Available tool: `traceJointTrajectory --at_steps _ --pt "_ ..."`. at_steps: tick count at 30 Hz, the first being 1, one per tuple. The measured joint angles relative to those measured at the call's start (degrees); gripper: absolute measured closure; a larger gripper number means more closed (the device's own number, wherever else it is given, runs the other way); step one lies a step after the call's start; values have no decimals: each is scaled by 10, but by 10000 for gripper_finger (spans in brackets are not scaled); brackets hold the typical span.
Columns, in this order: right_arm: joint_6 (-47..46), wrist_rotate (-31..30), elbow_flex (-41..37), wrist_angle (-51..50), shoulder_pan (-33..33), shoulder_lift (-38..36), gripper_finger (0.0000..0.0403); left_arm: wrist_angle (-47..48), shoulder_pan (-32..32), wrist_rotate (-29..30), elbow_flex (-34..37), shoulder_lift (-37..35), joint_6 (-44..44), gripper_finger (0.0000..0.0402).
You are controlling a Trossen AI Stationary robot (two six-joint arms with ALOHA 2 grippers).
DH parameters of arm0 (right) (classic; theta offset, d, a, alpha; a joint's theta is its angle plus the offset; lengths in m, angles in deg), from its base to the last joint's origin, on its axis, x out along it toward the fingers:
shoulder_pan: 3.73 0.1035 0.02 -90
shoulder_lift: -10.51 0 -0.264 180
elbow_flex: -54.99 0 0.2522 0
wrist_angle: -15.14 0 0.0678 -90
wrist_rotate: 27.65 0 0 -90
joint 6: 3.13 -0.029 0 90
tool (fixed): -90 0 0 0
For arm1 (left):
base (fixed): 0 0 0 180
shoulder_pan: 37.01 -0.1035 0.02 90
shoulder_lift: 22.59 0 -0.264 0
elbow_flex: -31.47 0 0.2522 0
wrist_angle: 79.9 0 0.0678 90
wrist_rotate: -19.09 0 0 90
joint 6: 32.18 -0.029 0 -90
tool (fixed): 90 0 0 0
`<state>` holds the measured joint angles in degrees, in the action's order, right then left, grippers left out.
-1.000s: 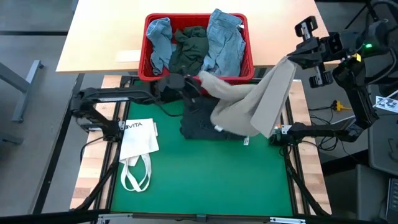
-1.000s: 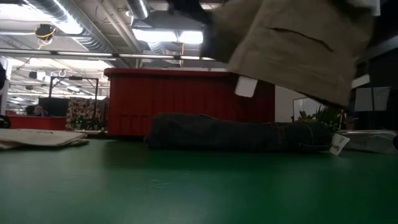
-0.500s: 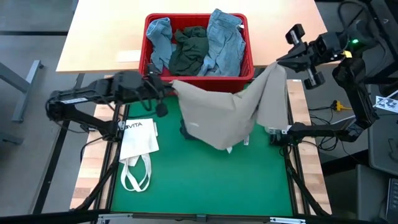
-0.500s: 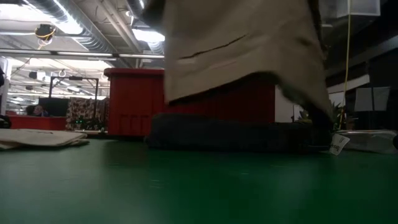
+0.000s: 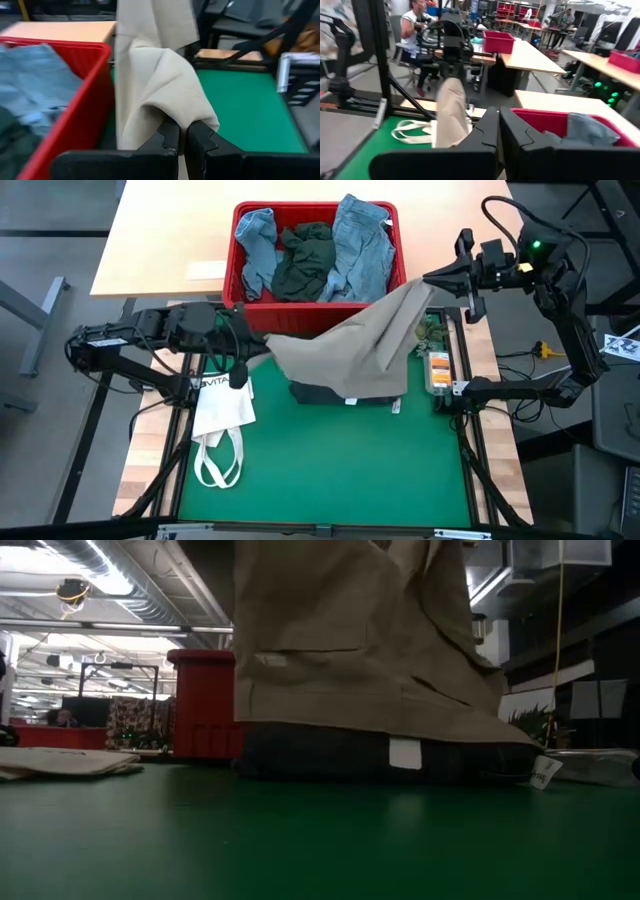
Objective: Fold laundry
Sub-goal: Remove the brown shorts from the laundry bin
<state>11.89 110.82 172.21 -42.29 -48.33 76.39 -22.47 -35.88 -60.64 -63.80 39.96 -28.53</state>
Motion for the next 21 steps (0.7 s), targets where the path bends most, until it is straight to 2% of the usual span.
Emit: traceJointTrajectory --at_steps 7,11,18,21 --pt "87 -72 0 0 0 8 400 -6 30 -9 0 0 38 401" --pt "98 -128 0 1 0 20 400 -7 42 -8 0 0 39 401" --pt "99 -135 0 2 0 51 400 -7 51 -8 0 1 39 401" --pt "105 -134 0 8 0 66 388 -6 50 -8 0 1 38 401"
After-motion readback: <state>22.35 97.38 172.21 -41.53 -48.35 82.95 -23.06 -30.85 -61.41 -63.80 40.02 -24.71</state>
